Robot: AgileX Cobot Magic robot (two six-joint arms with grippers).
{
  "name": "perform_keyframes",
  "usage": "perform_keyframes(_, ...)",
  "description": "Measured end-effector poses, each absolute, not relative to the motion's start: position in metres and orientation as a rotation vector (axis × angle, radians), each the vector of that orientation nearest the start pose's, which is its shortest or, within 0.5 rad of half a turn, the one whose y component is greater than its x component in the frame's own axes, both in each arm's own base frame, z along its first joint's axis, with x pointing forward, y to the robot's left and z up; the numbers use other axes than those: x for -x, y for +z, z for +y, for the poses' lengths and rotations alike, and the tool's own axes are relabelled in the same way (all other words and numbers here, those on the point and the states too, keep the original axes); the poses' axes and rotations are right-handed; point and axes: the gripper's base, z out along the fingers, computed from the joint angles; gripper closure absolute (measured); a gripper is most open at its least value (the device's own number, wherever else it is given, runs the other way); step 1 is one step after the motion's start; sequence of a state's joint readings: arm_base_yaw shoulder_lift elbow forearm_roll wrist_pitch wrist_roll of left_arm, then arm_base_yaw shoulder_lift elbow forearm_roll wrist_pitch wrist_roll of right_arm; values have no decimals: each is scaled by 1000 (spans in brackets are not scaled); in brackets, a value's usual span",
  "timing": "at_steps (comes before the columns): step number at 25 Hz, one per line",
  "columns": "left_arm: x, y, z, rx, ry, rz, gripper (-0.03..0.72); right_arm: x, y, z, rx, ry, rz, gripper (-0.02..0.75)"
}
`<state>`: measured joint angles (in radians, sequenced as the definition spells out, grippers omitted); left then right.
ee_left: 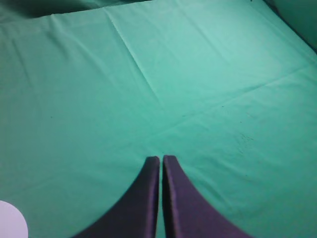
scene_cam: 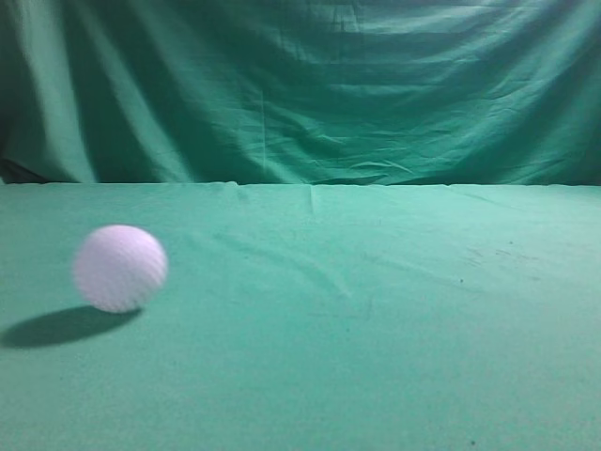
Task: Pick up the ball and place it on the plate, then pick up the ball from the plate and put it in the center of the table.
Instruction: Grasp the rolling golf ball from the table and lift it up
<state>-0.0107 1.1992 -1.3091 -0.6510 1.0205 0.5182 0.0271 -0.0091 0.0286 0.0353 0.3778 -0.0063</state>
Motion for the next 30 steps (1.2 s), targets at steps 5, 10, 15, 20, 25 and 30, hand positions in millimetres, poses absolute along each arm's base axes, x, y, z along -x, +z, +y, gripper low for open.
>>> perform_keyframes(5,-197,410,-62,-482,-523,2089,688,-53,170,3,9,49,1881,738)
perform_keyframes(10,-163,379,-56,-455,-464,2042,688,-55,181,4,-43,115,1761,738)
perform_keyframes(15,-131,350,-48,-412,-408,1980,688,-57,202,2,-176,235,1515,738)
perform_keyframes(20,-113,323,-43,-389,-377,1963,688,-50,230,6,-84,200,1556,738)
perform_keyframes(25,-111,312,-42,-388,-360,1969,688,-51,277,11,81,129,1896,738)
perform_keyframes(30,-113,313,-40,-363,-343,1939,688,-65,290,14,133,149,2119,738)
